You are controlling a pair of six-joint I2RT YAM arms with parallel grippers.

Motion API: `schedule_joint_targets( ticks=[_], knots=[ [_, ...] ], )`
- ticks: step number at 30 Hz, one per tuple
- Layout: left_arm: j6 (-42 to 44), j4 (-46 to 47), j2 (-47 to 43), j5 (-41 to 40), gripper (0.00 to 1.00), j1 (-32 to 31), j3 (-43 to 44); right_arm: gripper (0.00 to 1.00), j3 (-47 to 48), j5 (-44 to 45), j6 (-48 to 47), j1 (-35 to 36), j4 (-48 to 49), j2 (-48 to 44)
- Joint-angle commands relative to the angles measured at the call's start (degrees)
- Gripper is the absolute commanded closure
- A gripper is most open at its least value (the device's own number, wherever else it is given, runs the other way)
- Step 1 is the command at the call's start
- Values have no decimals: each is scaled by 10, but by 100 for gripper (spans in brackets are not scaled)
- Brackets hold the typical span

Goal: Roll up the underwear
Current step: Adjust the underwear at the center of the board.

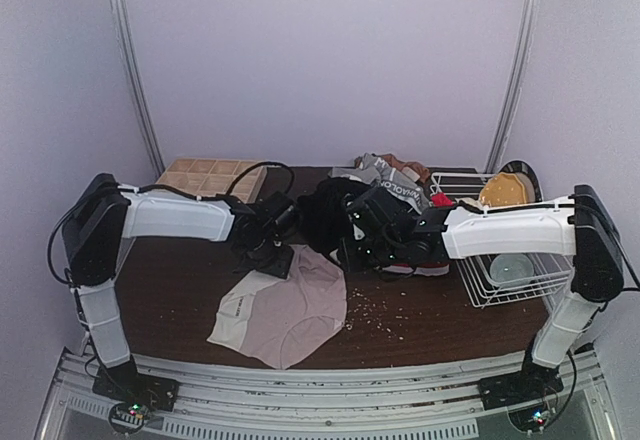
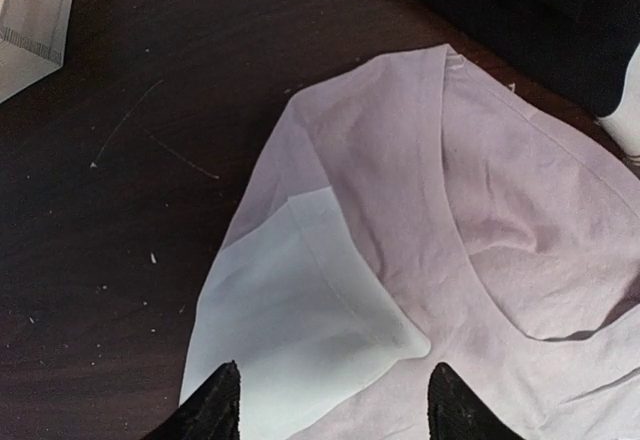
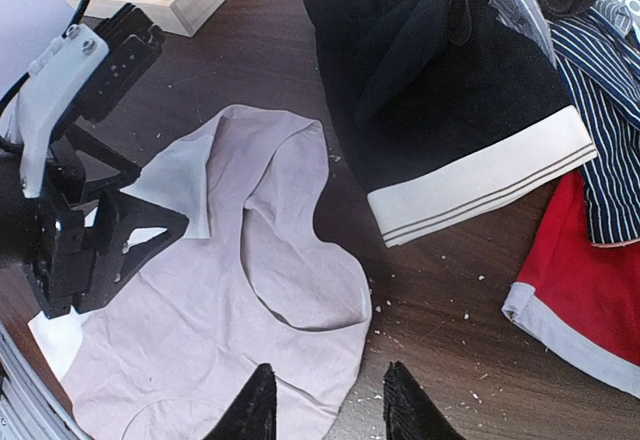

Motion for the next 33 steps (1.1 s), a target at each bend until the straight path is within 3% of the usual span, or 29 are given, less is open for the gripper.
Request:
schedule_joint_targets(
  ticks=[1, 11, 19, 23, 33],
  knots=[
    [8, -9, 29, -17, 39, -5, 33, 65, -26, 10, 10, 2, 14, -17],
    [8, -15, 68, -25, 50, -5, 54, 65, -31, 16, 3, 2, 10, -30],
    [3, -13, 60, -12, 40, -11, 60, 65, -38, 15, 9, 2, 10, -24],
    [5, -13, 54, -13, 39, -17, 64, 65, -42, 15, 11, 3, 13, -22],
    [7, -14, 89, -23, 54, -19, 74, 65, -48, 17, 9, 2, 10, -32]
  ],
)
